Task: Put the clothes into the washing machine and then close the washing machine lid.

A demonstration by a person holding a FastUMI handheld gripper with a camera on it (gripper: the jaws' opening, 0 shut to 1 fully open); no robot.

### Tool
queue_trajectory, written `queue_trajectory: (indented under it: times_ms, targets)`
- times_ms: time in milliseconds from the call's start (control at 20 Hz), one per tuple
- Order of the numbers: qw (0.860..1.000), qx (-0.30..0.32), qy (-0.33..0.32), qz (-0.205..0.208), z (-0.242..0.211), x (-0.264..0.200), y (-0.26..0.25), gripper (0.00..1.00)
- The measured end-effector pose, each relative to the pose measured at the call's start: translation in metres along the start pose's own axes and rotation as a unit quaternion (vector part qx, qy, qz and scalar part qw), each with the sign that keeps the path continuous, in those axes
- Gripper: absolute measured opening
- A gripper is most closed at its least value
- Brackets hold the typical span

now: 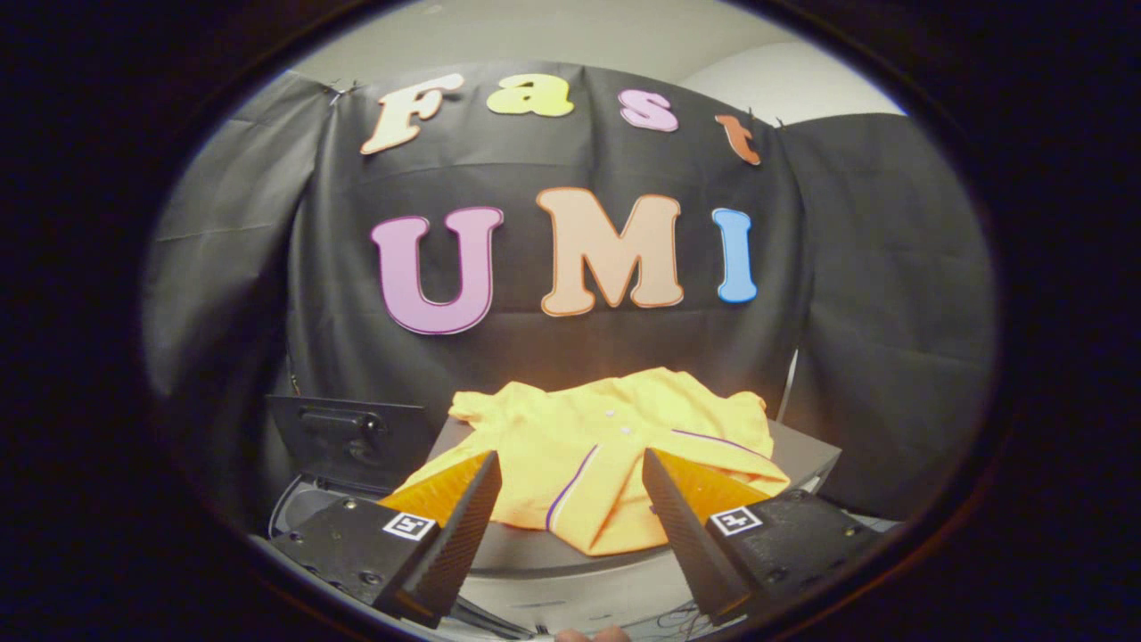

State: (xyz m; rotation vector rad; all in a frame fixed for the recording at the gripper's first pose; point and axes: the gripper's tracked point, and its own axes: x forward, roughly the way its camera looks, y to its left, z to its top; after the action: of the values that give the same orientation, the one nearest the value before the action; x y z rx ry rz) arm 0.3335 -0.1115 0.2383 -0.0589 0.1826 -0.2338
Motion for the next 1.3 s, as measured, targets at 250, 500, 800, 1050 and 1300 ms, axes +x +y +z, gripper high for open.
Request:
queue_trajectory:
  times_ms: [250, 500, 800, 1050, 1300]
  targets:
    - [0.999, 0.025, 0.029, -0.027, 0.003, 0.043, -0.031, 0.95]
    - [0.995, 0.004, 0.092, -0.045, -0.014, 0.079, -0.052, 0.94]
    - [0.985, -0.06, 0.148, -0.065, -0.037, 0.102, -0.057, 0.97]
    - [0.985, -0.023, 0.163, -0.05, -0.045, 0.104, -0.049, 0.86]
    - [0.983, -0.068, 0.163, -0.052, -0.042, 0.103, -0.045, 0.27]
